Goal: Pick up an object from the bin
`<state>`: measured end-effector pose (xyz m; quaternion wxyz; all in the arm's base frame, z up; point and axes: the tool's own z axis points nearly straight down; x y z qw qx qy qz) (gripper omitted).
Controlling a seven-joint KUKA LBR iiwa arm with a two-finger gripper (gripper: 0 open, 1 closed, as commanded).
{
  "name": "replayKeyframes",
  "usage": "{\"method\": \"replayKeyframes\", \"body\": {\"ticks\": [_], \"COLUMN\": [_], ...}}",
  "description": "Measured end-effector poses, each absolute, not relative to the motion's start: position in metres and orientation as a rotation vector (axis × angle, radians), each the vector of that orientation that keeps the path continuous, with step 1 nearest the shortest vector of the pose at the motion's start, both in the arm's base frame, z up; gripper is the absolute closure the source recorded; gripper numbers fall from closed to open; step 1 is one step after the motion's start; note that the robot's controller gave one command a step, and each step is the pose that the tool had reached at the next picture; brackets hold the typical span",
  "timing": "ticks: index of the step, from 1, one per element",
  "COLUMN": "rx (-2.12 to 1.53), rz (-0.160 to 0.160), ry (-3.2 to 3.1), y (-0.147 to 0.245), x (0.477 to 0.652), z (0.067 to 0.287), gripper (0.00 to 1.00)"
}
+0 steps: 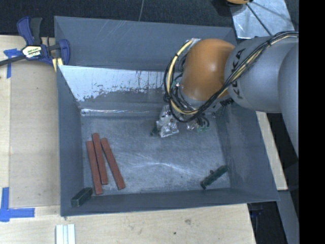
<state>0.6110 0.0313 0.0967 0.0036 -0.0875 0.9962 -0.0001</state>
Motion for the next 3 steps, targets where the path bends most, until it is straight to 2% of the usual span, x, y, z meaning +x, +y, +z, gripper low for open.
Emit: {"method": "replayKeyframes", "body": {"ticks": [1, 2, 3], "rx": [-0.273, -0.272, -0.272], "rz": [0.0, 0.001, 0.001], "ry": [3.127, 3.126, 3.126], "y": [0.0311, 0.0311, 0.0311], "x": [0.6096, 0.6098, 0.6098], "z": [0.094, 0.0944, 0.0945], "gripper": [0.0, 1.0, 1.0]}}
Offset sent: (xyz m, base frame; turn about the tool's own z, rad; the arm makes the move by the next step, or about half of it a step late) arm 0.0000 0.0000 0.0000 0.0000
